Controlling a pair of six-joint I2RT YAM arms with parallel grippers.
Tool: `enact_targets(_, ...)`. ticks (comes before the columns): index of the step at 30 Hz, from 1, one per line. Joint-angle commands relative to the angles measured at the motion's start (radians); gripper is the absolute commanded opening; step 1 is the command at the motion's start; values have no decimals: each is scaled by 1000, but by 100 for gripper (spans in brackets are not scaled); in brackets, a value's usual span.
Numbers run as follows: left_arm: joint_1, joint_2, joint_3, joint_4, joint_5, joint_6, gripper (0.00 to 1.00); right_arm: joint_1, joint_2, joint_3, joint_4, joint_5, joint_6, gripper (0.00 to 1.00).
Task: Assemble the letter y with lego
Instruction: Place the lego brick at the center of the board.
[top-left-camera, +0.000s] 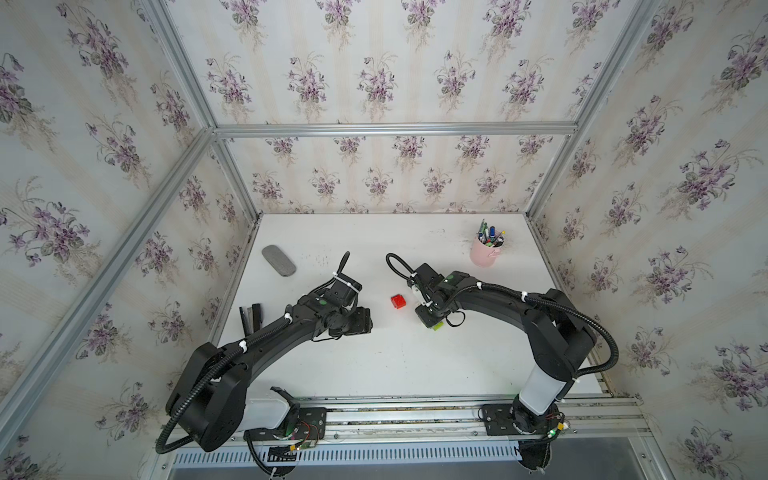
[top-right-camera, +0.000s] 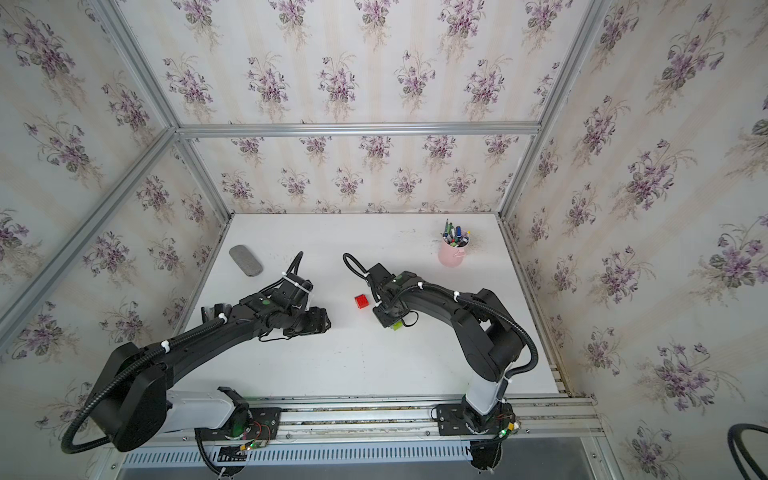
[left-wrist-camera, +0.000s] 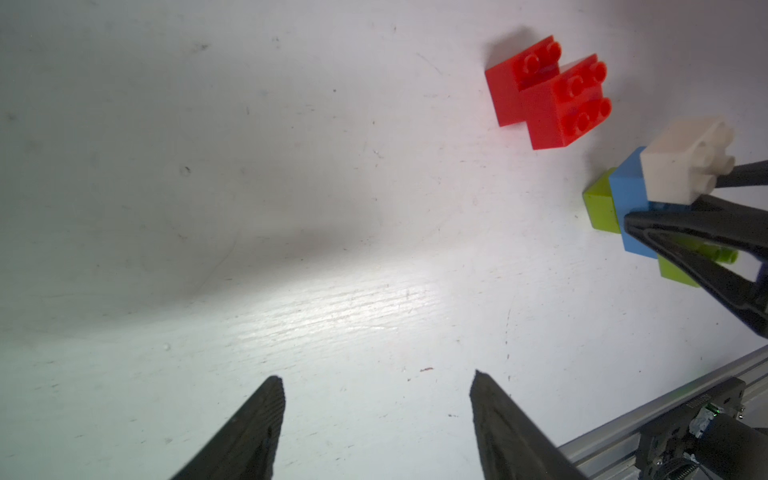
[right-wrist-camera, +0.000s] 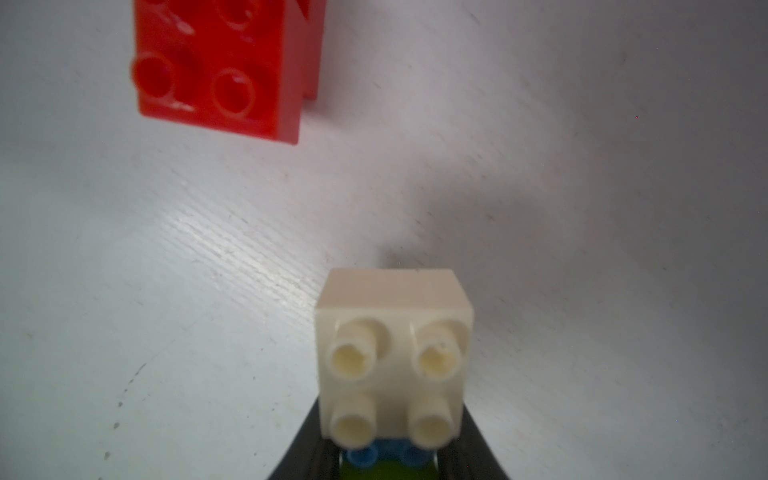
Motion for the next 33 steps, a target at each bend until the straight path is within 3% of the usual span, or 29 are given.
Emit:
enact_targets(1,0,-1,0,4,4,10,72,0,12,11,-21,8,22,24)
enact_targets(10,1,1,-4,4,2,10,72,-1,8,41,-44,30,26,47)
enact_targets(22,2,-27,-19,3,-8,7,73,0,-13,190,-60,15,57,56)
enact_targets(33,5,-65,-38,-9,-22,1,73,0,187,370,-22,-62,105,63)
